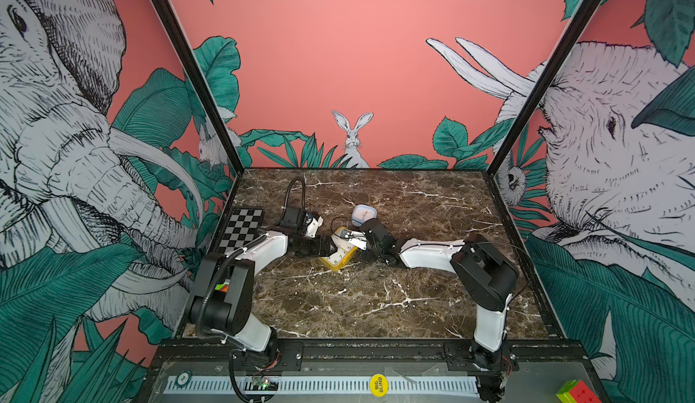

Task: Insert the battery into the alarm
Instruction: Adjust the alarm at the center of the board.

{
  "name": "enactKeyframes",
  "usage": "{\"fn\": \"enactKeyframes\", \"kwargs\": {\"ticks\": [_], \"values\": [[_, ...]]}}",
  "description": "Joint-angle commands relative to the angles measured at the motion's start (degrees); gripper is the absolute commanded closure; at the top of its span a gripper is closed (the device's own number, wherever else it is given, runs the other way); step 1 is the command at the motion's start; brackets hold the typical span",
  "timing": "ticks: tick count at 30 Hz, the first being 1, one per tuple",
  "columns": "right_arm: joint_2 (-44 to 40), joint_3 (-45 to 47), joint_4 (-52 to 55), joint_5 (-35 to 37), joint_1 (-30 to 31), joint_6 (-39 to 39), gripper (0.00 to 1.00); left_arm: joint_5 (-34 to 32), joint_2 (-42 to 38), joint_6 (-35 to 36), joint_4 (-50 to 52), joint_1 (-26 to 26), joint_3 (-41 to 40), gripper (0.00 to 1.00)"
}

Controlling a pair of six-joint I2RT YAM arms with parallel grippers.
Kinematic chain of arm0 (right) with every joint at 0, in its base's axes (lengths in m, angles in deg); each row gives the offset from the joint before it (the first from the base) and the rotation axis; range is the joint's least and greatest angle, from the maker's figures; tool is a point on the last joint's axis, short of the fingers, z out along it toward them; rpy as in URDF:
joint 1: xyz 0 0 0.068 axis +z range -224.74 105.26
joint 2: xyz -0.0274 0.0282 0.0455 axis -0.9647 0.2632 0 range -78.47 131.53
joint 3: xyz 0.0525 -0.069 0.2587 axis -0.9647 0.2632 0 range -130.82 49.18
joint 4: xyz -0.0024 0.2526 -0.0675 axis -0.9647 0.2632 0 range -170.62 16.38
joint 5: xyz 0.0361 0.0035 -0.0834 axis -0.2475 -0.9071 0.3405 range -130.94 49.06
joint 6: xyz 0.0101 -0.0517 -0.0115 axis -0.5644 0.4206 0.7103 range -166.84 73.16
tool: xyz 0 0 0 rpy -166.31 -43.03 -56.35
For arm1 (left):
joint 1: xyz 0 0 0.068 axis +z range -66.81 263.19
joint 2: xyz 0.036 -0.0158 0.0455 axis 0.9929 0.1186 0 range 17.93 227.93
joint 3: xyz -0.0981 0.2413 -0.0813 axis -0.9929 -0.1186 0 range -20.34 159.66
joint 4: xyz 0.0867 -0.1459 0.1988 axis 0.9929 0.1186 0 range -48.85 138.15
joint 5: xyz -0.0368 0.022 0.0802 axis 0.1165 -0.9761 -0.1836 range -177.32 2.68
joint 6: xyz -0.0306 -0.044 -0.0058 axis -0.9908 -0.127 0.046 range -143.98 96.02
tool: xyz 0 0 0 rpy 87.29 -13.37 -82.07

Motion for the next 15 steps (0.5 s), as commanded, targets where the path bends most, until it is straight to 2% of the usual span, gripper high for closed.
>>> {"fn": "enactKeyframes", "kwargs": {"ticks": [1, 5, 8, 10, 12, 15], "values": [[-1.2, -1.6, 4.9, 2.9, -0.6, -1.7, 0.01, 0.4, -5.8, -2.7, -0.9, -0.3, -2.6, 0.11], [-4.4, -0.7, 10.0, 1.2, -1.1, -4.8, 0.06, -8.4, -10.5, -3.3, 2.5, -0.3, -2.1, 0.17], [-8.0, 0.1, 14.7, -1.6, -1.2, -8.0, 0.20, -16.0, -11.1, -2.7, 5.4, -0.3, 0.1, 0.27], [-9.9, 1.3, 15.2, -4.3, -1.1, -9.2, 0.28, -19.2, -9.3, -1.1, 7.0, -0.3, 2.1, 0.30], [-10.0, 1.4, 15.2, -5.2, -1.0, -9.4, 0.33, -20.3, -5.6, 0.6, 8.7, -0.2, 4.9, 0.32], [-6.8, -2.1, 17.3, -3.4, -0.8, -9.3, 0.34, -16.2, 0.9, 2.8, 10.1, -0.2, 9.1, 0.34]]}}
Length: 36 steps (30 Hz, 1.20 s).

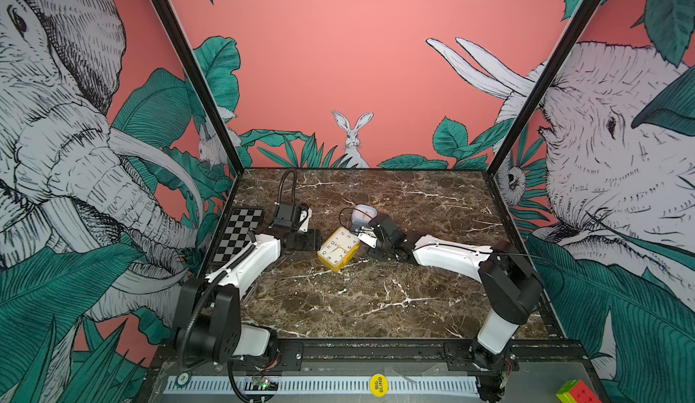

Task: Insert the battery into the alarm
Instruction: Adjust the alarm at the center of the board.

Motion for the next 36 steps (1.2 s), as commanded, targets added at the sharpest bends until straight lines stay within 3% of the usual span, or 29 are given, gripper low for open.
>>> {"fn": "enactKeyframes", "kwargs": {"ticks": [1, 5, 12, 24, 26, 31, 34, 36], "values": [[3.3, -3.3, 3.6, -0.1, 0.1, -1.7, 0.34, 2.0, 5.8, 3.1, 3.5, 0.0, 3.4, 0.34], [7.5, -7.7, 5.6, 0.7, 0.3, -1.0, 0.35, 8.3, 9.7, 1.6, -0.9, -0.1, 3.1, 0.30], [11.6, -13.0, 8.9, -0.7, 0.6, 1.0, 0.35, 17.2, 8.7, -1.6, -7.2, -0.8, -1.8, 0.23], [17.5, -21.2, 10.0, -2.2, 0.1, -2.6, 0.32, 21.2, 1.0, -7.8, -12.7, -2.1, -11.5, 0.24], [17.3, -21.9, 11.4, -2.1, -0.3, -4.0, 0.31, 19.2, -0.3, -8.5, -12.0, -2.2, -12.3, 0.24], [11.4, -17.3, 15.0, -1.6, -1.4, -6.2, 0.34, 6.4, -5.1, -7.0, -1.9, -2.1, -9.8, 0.31], [7.2, -12.0, 14.5, -2.4, -1.3, -7.1, 0.35, 2.2, -8.3, -7.1, -0.1, -2.0, -9.0, 0.42], [5.5, -9.5, 14.8, -3.7, -1.1, -8.6, 0.41, -1.3, -9.0, -7.5, 2.1, -2.0, -7.7, 0.56]]}}
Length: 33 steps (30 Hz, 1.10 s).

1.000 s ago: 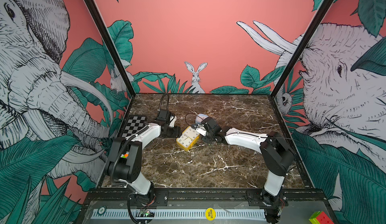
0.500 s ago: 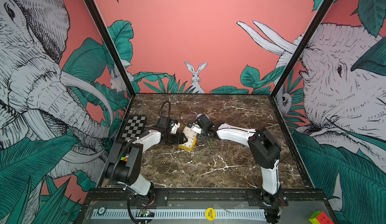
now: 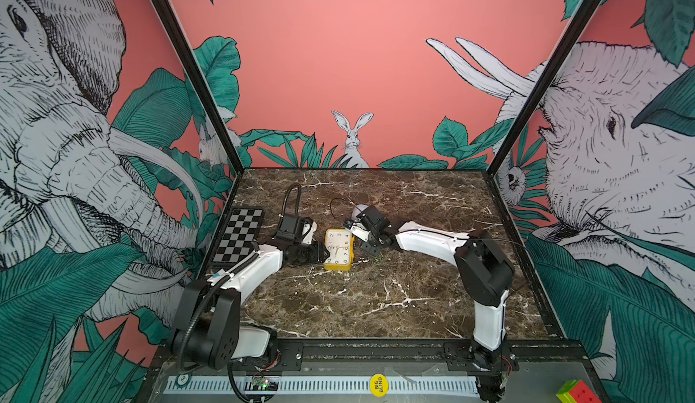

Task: Insert the battery into the alarm
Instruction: Adjust the alarm at the center of the board.

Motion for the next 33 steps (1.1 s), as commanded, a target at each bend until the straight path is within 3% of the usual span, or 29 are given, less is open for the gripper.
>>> {"fn": "enactKeyframes", "kwargs": {"ticks": [1, 3, 12, 29, 33], "values": [[-3.5, 2.9, 1.2, -1.7, 0.3, -3.3, 0.43, -8.8, -1.7, -0.8, 6.6, -0.1, 3.0, 0.62], [-3.4, 3.6, 1.1, -2.1, 1.1, -4.2, 0.47, -11.1, 0.0, -0.2, 9.5, -0.1, 4.7, 0.70], [0.1, 2.0, -0.3, -5.7, 3.7, -6.6, 0.65, -10.3, 11.0, -0.2, 10.0, -0.2, 8.8, 0.86], [2.2, -1.4, -1.9, -12.7, 5.5, -6.0, 0.91, -4.9, 16.9, -3.1, 6.0, -1.8, 8.8, 0.94], [1.5, -1.5, -2.1, -14.8, 5.4, -5.4, 0.92, -4.4, 17.1, -3.8, 5.7, -2.4, 8.4, 0.95]]}}
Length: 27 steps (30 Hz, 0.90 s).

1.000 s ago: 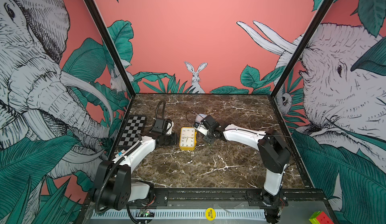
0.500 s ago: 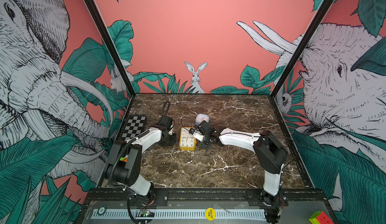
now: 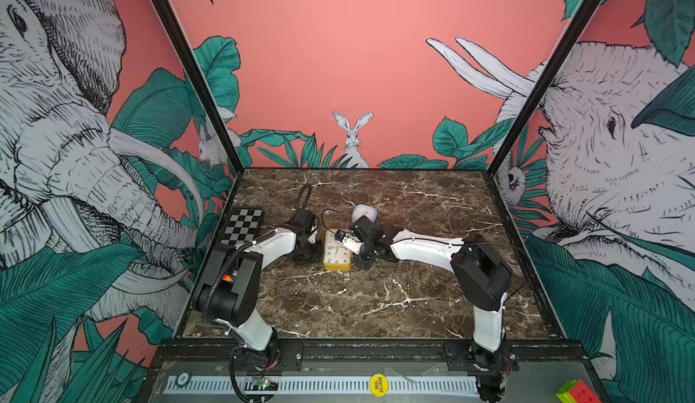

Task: Insert the battery into the alarm
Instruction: Adjust the alarm at the center of the board.

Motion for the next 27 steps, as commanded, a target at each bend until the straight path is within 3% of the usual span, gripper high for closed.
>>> {"fn": "enactKeyframes", "kwargs": {"ticks": [1, 10, 23, 27], "values": [[-0.8, -1.7, -0.7, -3.5, 0.3, 0.9, 0.92, 1.2, -0.1, -1.7, -0.4, -0.7, 0.2, 0.95], [1.0, -7.5, 3.9, -5.0, -1.2, -3.6, 0.93, 1.9, -0.3, -2.6, -0.6, -1.4, -0.8, 0.96], [1.4, -9.3, 15.0, -8.7, -7.9, -20.8, 0.90, -0.2, -1.7, -2.5, 0.6, -1.4, -1.0, 0.96], [5.6, -14.1, 20.3, -10.8, -8.2, -20.3, 0.91, -1.0, -1.1, -2.2, 1.2, -1.4, -0.3, 0.96]]}}
